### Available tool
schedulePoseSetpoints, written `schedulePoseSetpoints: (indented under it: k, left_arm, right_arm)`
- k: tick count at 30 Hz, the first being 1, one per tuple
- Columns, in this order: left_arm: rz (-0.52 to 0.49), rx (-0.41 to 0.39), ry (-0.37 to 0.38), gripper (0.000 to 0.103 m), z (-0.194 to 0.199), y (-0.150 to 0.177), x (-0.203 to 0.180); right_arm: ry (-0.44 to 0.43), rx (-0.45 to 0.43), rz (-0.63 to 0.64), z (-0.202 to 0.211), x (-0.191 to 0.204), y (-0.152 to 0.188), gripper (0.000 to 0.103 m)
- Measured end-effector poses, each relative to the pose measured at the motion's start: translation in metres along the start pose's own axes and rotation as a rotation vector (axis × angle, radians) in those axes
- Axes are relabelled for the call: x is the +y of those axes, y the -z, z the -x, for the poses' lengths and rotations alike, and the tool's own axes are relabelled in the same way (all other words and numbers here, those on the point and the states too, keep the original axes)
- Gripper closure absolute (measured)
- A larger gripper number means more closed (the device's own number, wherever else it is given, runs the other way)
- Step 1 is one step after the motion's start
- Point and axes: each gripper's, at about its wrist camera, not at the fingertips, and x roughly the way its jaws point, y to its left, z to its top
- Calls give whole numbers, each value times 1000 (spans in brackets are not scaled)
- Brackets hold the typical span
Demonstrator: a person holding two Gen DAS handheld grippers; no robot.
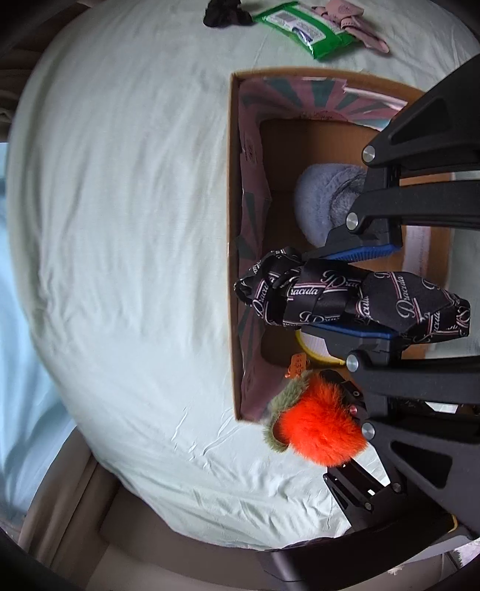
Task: Organize soft objects
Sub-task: 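Carry the pompom and black cloth into the box and open both tools, then withdraw both tools from the box toward the pink fabric and wipes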
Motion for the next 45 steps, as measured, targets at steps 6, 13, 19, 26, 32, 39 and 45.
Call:
schedulePoseSetpoints:
  k: [6,13,19,26,32,39,45]
  left_arm:
    - [-48,59,-5,68,-25,-5,-7]
    - [-130,-9,14,1,-7,-9,-22]
    - [-164,-19,31,0,-2,-9,-24]
    - [-133,-29,34,1,10,-4,-24]
    - [-115,-74,19,1,36,9,-19]
    - [-118,-159,7,0,83,24,-15]
    - [-107,-234,-10,0,127,47,-9]
  right_arm:
    - [-26,95,-53,-37,-14,-9,76]
    - [-35,137,-53,-45,-16,-17,47]
    - [-42,127,-40,-40,-26,-28,0]
    - [-39,103,-41,-30,-25,-25,0]
    - [-36,70,-20,-9,-16,-16,0]
    - [-38,0,13,30,5,-2,0]
    - [-22,-91,64,73,26,16,0]
